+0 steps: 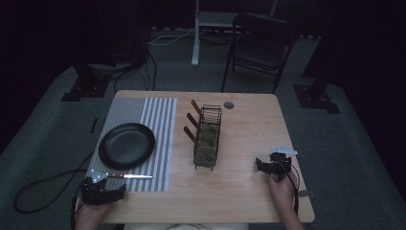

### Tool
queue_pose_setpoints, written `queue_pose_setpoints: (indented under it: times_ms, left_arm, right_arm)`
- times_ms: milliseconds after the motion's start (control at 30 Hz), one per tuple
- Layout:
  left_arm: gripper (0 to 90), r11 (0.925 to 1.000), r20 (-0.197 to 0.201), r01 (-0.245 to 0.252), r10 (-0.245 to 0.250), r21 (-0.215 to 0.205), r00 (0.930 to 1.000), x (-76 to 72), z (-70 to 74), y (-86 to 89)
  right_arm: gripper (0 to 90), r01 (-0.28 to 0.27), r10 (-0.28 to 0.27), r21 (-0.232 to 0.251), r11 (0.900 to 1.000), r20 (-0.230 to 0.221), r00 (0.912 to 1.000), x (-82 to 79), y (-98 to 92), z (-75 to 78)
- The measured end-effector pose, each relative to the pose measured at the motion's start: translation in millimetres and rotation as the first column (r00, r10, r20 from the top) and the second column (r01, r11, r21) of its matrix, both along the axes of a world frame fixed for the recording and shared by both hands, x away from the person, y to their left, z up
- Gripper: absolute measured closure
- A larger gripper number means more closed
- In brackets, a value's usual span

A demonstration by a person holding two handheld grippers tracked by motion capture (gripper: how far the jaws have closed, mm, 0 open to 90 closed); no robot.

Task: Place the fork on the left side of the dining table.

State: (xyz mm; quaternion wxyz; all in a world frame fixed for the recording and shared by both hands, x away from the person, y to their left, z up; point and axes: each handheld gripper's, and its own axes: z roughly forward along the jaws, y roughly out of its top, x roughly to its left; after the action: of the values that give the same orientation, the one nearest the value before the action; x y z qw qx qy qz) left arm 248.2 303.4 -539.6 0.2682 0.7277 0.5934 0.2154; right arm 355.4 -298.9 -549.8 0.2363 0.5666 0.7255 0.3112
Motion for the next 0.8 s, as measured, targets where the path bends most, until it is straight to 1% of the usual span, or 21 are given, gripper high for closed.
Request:
queue_pose_setpoints:
  times_ms: [67,100,133,167,267,300,367,400,433,500,533,567,633,767,800]
  left_arm:
    - [3.1,0.9999,-0.003,0.014,-0.014,0.003,0.9999,-0.5,1.2,-2.4]
    - [3.1,0.9996,-0.006,0.029,-0.029,-0.007,0.9996,-0.6,2.0,-3.2]
    - [3.1,0.9994,-0.009,0.036,-0.036,-0.004,0.9993,-0.5,3.0,-4.5]
    - [3.1,0.9985,-0.017,0.055,-0.055,0.000,0.9983,-0.4,3.7,-6.1]
    - [4.0,0.9951,-0.029,0.099,-0.099,-0.011,0.9947,-1.0,4.2,-10.6]
    - [4.0,0.9948,-0.030,0.101,-0.101,-0.007,0.9944,-1.1,4.2,-11.6]
    - [4.0,0.9932,-0.034,0.115,-0.116,-0.015,0.9927,-0.8,5.3,-13.4]
    - [4.0,0.9933,-0.028,0.115,-0.115,-0.013,0.9929,-0.7,6.5,-14.4]
    - [4.0,0.9912,-0.027,0.129,-0.130,-0.030,0.9912,0.1,8.9,-15.0]
    - [4.0,0.9911,-0.015,0.129,-0.130,-0.032,0.9914,1.4,11.8,-16.7]
    - [4.0,0.9895,-0.012,0.139,-0.139,-0.040,0.9902,2.4,13.5,-17.7]
    - [4.0,0.9895,-0.012,0.139,-0.139,-0.040,0.9902,2.4,13.5,-17.7]
    - [4.0,0.9850,0.000,0.164,-0.164,-0.055,0.9865,6.1,18.8,-22.5]
    - [4.0,0.9781,0.014,0.198,-0.197,-0.064,0.9803,12.4,26.8,-30.9]
    - [4.0,0.9751,0.019,0.211,-0.210,-0.068,0.9774,14.2,28.7,-33.3]
  right_arm:
    - [12.1,0.000,0.000,0.000,1.000,0.000,1.0000,0.0,0.0,0.0]
    - [12.1,0.000,0.000,0.000,1.000,0.000,1.0000,0.0,0.0,0.0]
    - [12.1,-0.001,0.001,-0.001,1.000,0.000,1.0000,0.0,0.0,0.0]
    - [12.1,-0.001,0.001,-0.001,1.000,0.000,1.0000,0.0,0.0,0.0]
    - [12.1,-0.001,0.001,-0.001,1.000,0.000,1.0000,0.0,0.0,0.0]
    - [12.1,0.000,0.000,0.000,1.000,0.000,1.0000,0.0,0.1,0.0]
    - [12.1,-0.001,0.001,-0.001,1.000,0.000,1.0000,0.0,0.0,0.0]
    - [12.1,-0.001,0.001,-0.001,1.000,0.000,1.0000,0.0,0.0,0.0]
    - [12.1,-0.001,0.001,-0.001,1.000,0.000,1.0000,0.0,0.0,0.0]
    - [12.1,-0.001,0.001,-0.001,1.000,0.000,1.0000,0.0,0.0,0.0]
    - [12.1,-0.001,0.001,-0.001,1.000,0.000,1.0000,0.0,0.0,0.0]
    - [12.1,-0.001,0.001,-0.001,1.000,0.000,1.0000,0.0,0.0,0.0]
    - [12.1,-0.001,0.001,-0.001,1.000,0.000,1.0000,0.0,0.0,0.0]
    - [12.1,-0.001,0.001,-0.001,1.000,0.000,1.0000,0.0,0.0,0.0]
    - [12.1,-0.001,0.001,-0.001,1.000,0.000,1.0000,0.0,0.0,0.0]
